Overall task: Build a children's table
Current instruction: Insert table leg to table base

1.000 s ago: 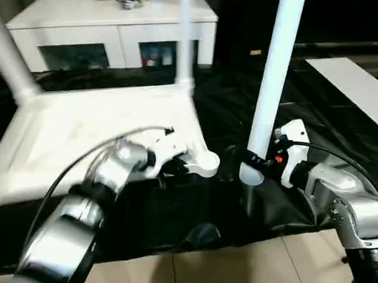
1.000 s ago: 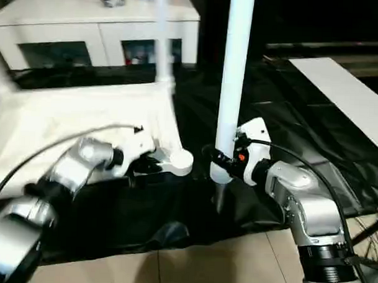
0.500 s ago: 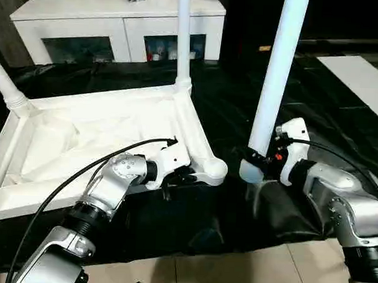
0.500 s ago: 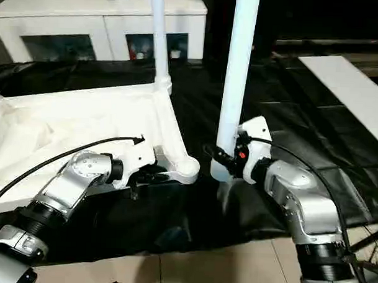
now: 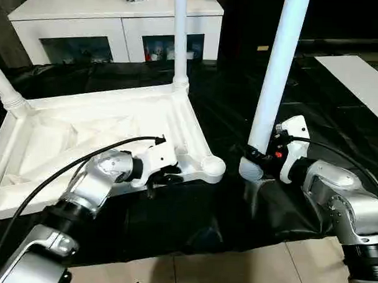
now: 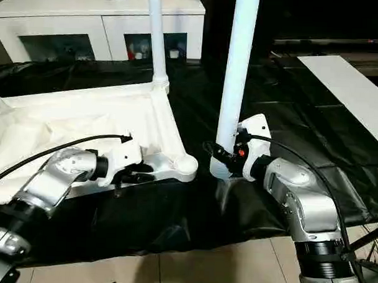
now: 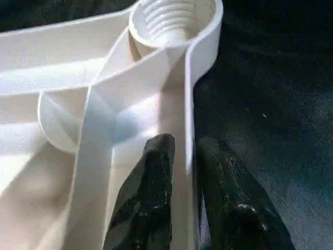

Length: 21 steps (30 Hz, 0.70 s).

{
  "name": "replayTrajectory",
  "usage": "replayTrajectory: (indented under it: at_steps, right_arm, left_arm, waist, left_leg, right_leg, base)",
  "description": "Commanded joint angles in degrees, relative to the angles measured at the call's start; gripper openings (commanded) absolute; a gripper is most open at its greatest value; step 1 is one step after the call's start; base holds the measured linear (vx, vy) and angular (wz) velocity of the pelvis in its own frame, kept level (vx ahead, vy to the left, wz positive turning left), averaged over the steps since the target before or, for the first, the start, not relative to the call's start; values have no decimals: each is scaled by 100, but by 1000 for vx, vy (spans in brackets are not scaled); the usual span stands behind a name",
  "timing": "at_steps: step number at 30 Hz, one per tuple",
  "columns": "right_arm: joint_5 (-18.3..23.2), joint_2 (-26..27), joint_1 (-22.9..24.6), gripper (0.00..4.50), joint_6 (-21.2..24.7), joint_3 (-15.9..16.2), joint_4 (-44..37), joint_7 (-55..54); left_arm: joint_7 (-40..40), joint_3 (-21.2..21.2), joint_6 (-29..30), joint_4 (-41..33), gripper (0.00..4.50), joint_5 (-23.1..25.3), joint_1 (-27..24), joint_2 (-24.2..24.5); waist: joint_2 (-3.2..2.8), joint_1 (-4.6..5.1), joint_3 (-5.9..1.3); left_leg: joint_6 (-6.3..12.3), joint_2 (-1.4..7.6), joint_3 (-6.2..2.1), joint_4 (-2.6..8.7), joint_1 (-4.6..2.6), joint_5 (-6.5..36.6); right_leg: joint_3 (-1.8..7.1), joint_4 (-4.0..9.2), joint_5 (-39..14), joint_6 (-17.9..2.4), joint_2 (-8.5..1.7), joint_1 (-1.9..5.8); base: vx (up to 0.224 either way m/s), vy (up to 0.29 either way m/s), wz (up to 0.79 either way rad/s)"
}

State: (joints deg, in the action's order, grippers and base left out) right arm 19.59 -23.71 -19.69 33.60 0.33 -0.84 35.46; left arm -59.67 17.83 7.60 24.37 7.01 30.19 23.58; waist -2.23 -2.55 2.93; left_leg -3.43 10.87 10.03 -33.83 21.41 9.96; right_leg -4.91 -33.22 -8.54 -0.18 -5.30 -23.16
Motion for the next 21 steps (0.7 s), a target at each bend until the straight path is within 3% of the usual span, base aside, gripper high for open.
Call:
replayTrajectory:
  at_steps: [1, 2, 6, 9, 13, 14, 16, 17, 18, 21]
  right_arm:
    - [-20, -27, -85, 190, -70, -54, 28, 19]
    - [-14, -17, -92, 190, -69, -53, 27, 18]
    - [1, 8, -112, 190, -83, -62, 34, 3]
    - [10, 37, -138, 190, -101, -75, 63, -12]
    - [-143, 111, -169, 190, -194, -1, 152, -170]
    - [-189, 151, -163, 190, -479, 8, 194, -132]
    - [-75, 206, -210, 190, -424, -50, 246, -92]
    - [195, 290, -318, 190, -51, -205, 288, -100]
    - [285, 320, -353, 190, 53, -255, 306, -93]
    - [577, 346, -476, 189, 286, -294, 404, 185]
  left_arm:
    - [-1, -3, 48, -69, 102, -40, -22, 17]
    - [35, -18, 8, -15, 73, -54, -26, 10]
    - [71, -29, -110, 37, 55, -32, -117, 88]
    - [128, -70, -114, 50, 30, -56, -165, 82]
    - [173, -143, -141, 79, 8, -171, -155, -10]
    - [129, -134, -146, 48, 3, -195, -165, -14]
    - [23, -73, -70, -74, 0, -240, -216, -7]
    - [4, -18, 101, -262, 0, -259, -288, -23]
    - [5, -6, 171, -320, 0, -266, -308, -35]
    - [-94, 127, 342, -669, 0, -291, -416, -62]
  waist:
    - [100, -18, -389]
    - [99, -20, -394]
    - [98, -33, -404]
    - [125, -38, -400]
    - [115, -44, -391]
    - [115, -49, -395]
    - [139, -46, -395]
    - [133, -37, -407]
    - [91, -43, -413]
    - [94, -36, -414]
  left_leg:
    - [170, 192, -45, 410, -70, 1376]
    - [183, 188, -42, 405, -62, 1319]
    - [226, 189, -38, 394, -60, 1198]
    - [236, 193, -32, 396, -67, 1188]
    - [171, 193, -35, 404, -74, 1273]
    - [159, 197, -36, 403, -74, 1279]
    - [182, 187, -30, 400, -69, 1243]
    - [214, 198, -34, 399, -74, 1170]
    - [236, 199, -41, 395, -79, 1131]
    - [285, 201, -25, 382, -73, 1059]
  right_leg:
    - [260, 373, -1914, -981, -304, 258]
    - [260, 365, -1835, -994, -300, 266]
    - [262, 341, -1643, -1046, -298, 272]
    - [262, 342, -1692, -1038, -299, 269]
    - [262, 360, -1874, -991, -301, 255]
    - [263, 357, -1863, -985, -308, 252]
    - [269, 347, -1820, -982, -308, 263]
    - [275, 320, -1679, -1038, -309, 275]
    - [275, 315, -1616, -1076, -312, 272]
    - [275, 302, -1413, -1158, -294, 281]
  base:
    - [0, 0, 0]
    - [0, 0, 0]
    - [0, 0, 0]
    - [0, 0, 0]
    - [0, 0, 0]
    - [0, 0, 0]
    - [0, 0, 0]
    - [0, 0, 0]
    - [0, 0, 0]
    - [0, 0, 0]
